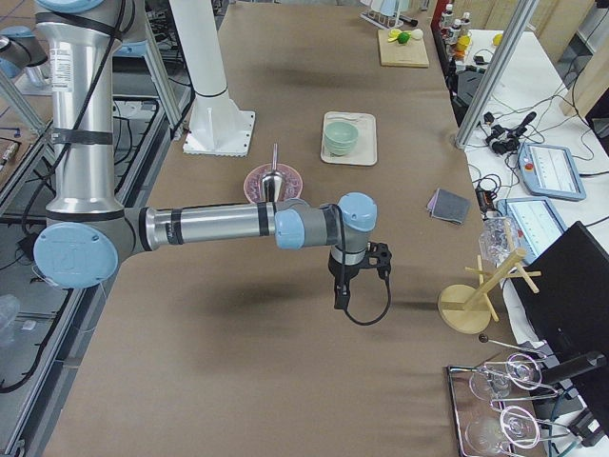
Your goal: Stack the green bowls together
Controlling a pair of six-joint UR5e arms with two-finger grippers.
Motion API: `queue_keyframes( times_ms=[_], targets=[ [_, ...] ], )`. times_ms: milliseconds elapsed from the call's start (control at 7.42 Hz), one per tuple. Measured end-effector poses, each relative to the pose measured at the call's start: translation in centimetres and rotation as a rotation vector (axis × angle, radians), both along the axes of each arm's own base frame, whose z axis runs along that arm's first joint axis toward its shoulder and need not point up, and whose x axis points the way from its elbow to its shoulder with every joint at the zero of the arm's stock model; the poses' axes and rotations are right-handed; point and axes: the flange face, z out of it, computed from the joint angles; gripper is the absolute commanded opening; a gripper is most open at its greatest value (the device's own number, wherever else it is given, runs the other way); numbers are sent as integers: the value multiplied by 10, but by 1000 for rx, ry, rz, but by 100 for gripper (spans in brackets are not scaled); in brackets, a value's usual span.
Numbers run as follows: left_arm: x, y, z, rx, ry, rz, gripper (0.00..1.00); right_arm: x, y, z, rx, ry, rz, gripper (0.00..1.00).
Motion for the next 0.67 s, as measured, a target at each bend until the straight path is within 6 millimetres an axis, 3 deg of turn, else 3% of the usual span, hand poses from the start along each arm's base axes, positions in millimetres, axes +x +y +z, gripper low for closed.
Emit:
queue_keyframes(
  times_ms=[270, 674],
  targets=[
    [1, 15, 6, 23, -3, 2, 98, 23, 14, -12, 12, -1, 34, 100],
    [3, 39, 33, 65, -6, 1, 98, 29, 26, -19, 1, 10, 44, 100]
  ],
)
